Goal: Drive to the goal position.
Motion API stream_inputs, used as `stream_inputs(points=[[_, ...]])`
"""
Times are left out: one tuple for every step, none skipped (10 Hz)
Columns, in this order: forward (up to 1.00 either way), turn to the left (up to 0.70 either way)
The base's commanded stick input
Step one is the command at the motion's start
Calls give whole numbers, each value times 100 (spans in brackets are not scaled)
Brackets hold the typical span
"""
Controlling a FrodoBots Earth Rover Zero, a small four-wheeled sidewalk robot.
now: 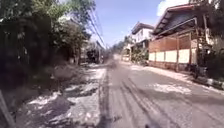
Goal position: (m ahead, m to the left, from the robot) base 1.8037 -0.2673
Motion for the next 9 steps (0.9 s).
stream_inputs(points=[[92, 0], [92, 0], [92, 0], [92, 0], [92, 0], [92, 0], [92, 0], [92, 0], [92, 0]])
